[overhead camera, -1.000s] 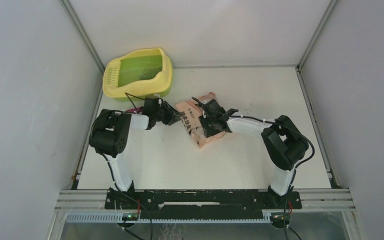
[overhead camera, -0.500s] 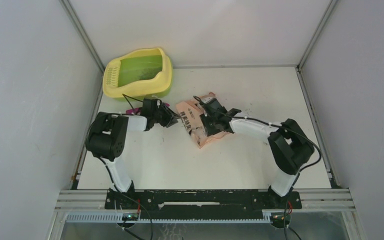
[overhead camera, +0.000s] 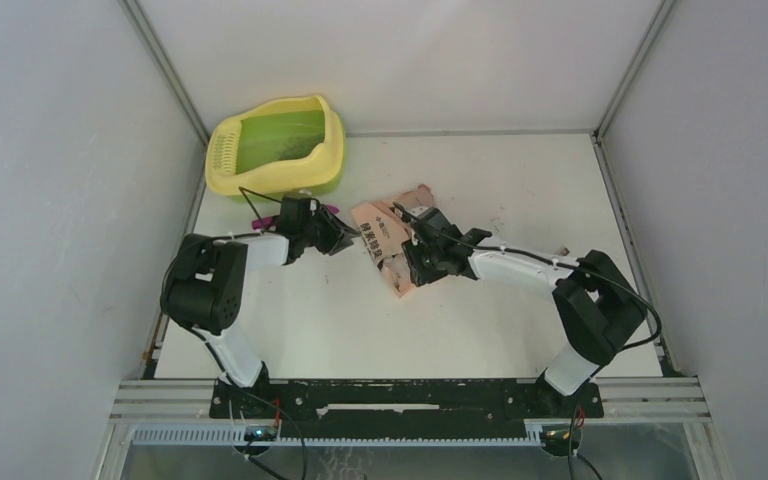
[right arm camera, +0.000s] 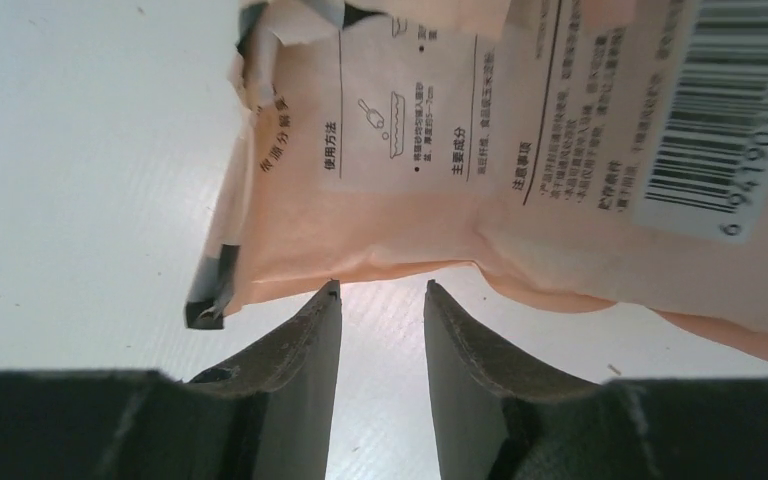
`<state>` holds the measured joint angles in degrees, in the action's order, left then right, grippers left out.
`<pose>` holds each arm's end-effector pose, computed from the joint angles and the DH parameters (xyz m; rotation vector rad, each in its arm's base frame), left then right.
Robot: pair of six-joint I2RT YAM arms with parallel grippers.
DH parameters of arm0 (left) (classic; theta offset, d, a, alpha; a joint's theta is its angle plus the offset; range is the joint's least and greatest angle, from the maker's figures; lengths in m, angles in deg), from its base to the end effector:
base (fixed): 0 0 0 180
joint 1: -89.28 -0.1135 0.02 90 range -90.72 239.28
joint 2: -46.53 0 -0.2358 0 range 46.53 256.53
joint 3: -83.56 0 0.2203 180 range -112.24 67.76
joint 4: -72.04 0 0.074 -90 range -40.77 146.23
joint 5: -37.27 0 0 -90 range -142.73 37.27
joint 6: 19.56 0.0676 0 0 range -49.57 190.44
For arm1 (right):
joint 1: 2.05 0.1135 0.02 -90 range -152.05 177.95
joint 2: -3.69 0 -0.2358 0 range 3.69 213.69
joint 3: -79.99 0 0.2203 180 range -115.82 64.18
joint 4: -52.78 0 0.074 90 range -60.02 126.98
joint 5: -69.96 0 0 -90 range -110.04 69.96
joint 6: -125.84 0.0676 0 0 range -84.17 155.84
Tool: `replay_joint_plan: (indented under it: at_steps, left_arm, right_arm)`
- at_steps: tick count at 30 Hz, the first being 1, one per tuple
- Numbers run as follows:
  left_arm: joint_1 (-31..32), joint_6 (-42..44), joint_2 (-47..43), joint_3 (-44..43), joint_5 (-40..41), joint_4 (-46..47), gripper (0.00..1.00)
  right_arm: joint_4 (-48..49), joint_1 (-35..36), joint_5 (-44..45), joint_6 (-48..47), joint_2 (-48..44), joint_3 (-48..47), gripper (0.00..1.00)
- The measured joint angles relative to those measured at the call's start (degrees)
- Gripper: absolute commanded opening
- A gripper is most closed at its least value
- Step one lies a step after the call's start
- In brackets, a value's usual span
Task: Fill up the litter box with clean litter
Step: Close the cat litter bag at the center of the board.
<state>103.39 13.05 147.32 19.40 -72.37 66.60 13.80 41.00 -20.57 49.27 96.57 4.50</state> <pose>0.3272 -0.1057 0.1214 -0.7349 2.3682 -0.9894 0.2338 0.2192 0.1653 -0.6688 2.5152 0.3827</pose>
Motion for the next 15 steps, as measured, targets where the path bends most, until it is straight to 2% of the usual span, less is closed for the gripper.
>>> replay_joint_plan:
  at_steps: [8,15]
  left_arm:
    - [0.0,0.4,-0.5,1.3,0.0,-0.5,0.39]
    - [0.0,0.5,-0.5,1.7,0.0,-0.6,0.39]
  right_arm:
    - [2.9,0.5,-1.5,1.2,6.4,1.2,0.43]
    - [4.2,1.8,-1.2,2.2,5.9,2.7,0.43]
